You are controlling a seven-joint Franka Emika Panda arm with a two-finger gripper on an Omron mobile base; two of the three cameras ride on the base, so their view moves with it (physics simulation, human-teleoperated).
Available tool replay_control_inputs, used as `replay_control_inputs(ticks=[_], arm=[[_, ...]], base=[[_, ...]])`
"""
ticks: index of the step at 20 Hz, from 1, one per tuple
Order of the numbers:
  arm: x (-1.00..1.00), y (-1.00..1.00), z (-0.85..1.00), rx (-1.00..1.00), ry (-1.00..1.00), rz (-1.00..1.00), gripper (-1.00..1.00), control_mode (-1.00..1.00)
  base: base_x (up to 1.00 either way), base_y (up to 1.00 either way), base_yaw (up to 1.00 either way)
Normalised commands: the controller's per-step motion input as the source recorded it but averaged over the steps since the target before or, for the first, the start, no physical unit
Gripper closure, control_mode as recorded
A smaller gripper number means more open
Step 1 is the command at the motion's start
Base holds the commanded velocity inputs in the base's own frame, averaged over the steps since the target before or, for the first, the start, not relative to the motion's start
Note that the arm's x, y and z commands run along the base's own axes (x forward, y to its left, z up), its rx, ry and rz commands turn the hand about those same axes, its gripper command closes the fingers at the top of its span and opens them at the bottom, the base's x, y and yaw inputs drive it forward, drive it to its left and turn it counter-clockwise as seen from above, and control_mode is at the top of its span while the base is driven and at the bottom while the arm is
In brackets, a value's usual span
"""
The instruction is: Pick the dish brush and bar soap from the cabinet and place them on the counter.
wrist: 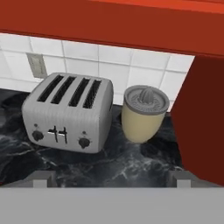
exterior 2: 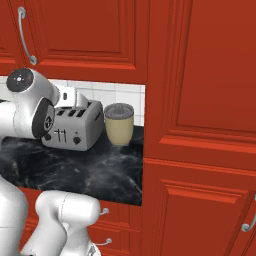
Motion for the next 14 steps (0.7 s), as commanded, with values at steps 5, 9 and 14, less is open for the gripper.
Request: replay_control_inputs(ticks=[5,9,14], arm=[[-0.15,0.04,0.35,0.05,-0.2,0.0,-1.0,-1.0],[-0.16,0.04,0.4,0.08,-0.19,0.0,-1.0,-1.0],[-0.17,0.09,0.41,0.07,-0.2,0.0,-1.0,-1.0]], base=[[0.0,0.0,0.0],[0.0,0.0,0.0],[0.0,0.0,0.0]])
